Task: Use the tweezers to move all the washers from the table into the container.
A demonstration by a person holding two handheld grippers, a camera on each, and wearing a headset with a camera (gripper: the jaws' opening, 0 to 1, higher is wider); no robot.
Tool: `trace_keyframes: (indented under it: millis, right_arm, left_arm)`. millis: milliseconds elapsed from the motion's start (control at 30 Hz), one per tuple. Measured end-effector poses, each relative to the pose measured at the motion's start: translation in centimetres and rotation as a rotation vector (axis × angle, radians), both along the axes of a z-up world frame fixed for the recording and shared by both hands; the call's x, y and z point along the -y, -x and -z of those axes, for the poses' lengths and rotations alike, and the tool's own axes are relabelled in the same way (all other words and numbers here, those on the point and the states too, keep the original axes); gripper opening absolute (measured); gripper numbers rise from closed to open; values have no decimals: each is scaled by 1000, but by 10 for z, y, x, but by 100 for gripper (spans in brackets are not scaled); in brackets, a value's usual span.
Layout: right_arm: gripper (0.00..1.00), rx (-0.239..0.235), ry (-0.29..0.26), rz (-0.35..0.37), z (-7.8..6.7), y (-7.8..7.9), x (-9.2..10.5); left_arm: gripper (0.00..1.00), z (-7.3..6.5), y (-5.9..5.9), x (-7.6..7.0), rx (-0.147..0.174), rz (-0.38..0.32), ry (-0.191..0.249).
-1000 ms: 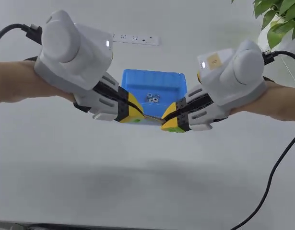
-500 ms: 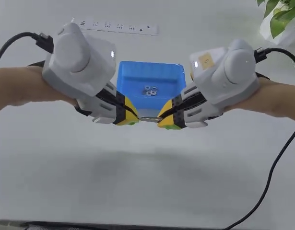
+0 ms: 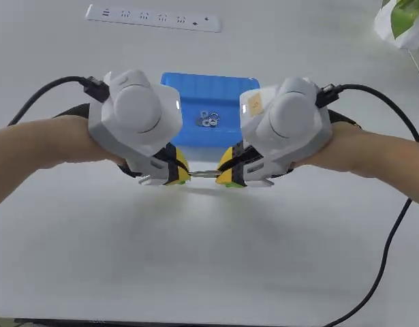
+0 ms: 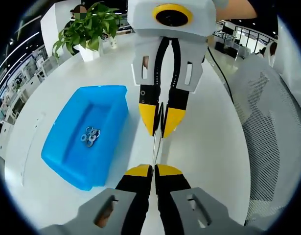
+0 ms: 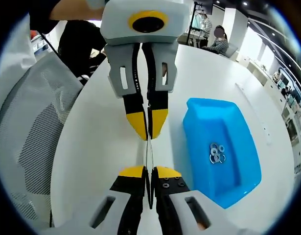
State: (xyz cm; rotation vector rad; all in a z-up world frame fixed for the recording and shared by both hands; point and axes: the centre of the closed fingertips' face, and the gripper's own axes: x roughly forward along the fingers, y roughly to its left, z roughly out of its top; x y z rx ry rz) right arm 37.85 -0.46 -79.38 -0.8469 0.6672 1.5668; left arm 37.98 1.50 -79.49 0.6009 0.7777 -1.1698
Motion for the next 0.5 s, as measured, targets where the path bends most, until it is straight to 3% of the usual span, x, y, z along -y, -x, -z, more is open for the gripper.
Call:
trace_keyframes:
  millis: [300, 500]
  right_arm:
    - [8, 10, 5, -24, 12, -1, -2]
    - [9, -2, 14, -2, 15, -4, -2]
  left_arm:
    - [6, 11, 1, -5, -39, 17, -4]
    - [7, 10, -1, -5, -41, 17, -1]
